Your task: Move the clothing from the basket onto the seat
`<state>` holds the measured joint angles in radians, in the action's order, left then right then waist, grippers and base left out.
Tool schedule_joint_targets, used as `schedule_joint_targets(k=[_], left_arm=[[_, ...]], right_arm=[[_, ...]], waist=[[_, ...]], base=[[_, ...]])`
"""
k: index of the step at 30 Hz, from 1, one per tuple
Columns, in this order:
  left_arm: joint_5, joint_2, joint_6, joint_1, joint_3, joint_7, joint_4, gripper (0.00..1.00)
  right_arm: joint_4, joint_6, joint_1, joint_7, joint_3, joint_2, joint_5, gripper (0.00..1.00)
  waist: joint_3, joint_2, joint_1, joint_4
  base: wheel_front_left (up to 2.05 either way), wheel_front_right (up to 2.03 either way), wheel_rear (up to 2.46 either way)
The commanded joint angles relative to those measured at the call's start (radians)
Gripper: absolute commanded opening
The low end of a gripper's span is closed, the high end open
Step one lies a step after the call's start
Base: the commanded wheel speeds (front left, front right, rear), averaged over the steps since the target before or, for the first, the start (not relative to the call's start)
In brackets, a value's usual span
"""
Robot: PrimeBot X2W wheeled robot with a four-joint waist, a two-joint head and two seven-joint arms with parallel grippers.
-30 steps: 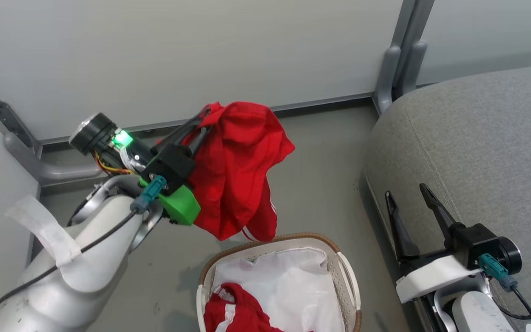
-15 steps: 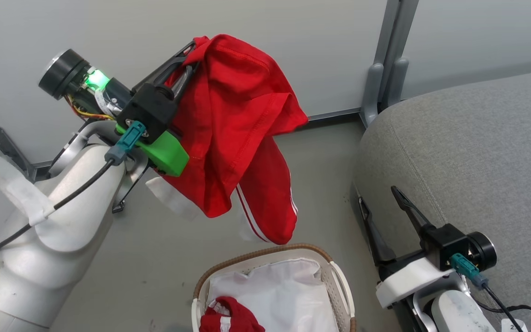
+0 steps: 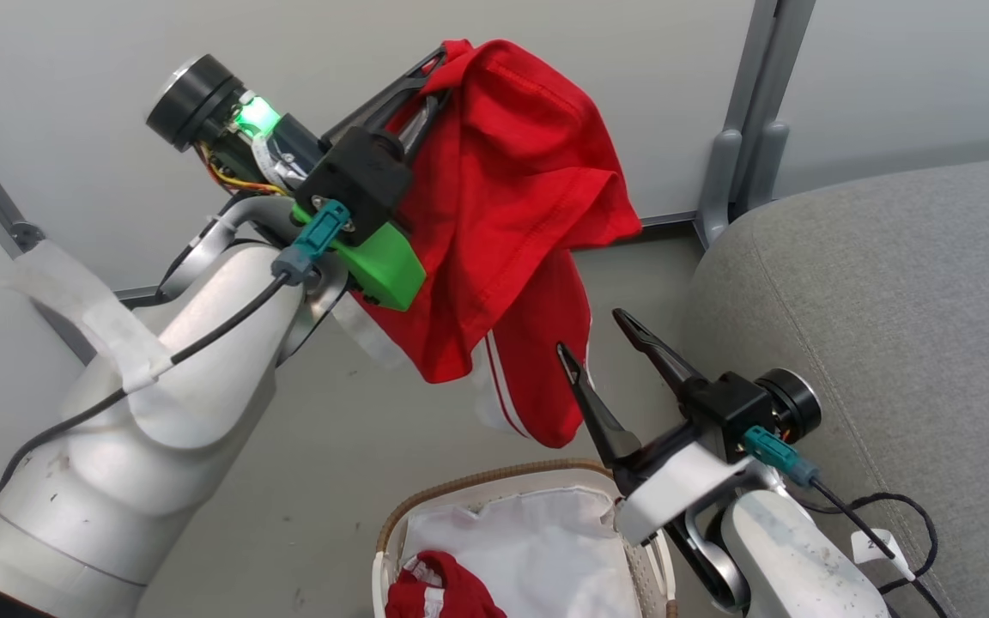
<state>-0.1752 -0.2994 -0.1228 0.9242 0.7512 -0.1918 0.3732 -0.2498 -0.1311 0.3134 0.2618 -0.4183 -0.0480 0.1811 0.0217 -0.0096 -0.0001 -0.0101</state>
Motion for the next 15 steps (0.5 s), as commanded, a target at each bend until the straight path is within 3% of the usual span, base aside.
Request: schedule_joint_targets(k=[1, 9, 15], left_arm=[[-0.005, 0.01, 0.006, 0.02, 0.004, 0.005, 0.002, 0.0], [-0.023, 0.077, 0.006, 0.038, 0.035, 0.02, 0.005, 0.0], [-0.039, 0.113, 0.001, 0.04, 0.073, 0.035, -0.011, 0.0]], right_arm=[[-0.012, 0.001, 0.017, 0.005, -0.013, -0.005, 0.012, 1.0], [-0.111, 0.001, 0.084, 0.005, 0.035, -0.004, 0.038, 1.0], [-0.134, 0.001, 0.099, 0.005, 0.008, -0.004, 0.06, 1.0]], waist=[[0.004, 0.0096, 0.0001, 0.012], [0.013, 0.0096, 0.0001, 0.054], [0.017, 0.0096, 0.0001, 0.075]], base=[[0.0, 0.0, 0.0], [0.0, 0.0, 0.0], [0.0, 0.0, 0.0]])
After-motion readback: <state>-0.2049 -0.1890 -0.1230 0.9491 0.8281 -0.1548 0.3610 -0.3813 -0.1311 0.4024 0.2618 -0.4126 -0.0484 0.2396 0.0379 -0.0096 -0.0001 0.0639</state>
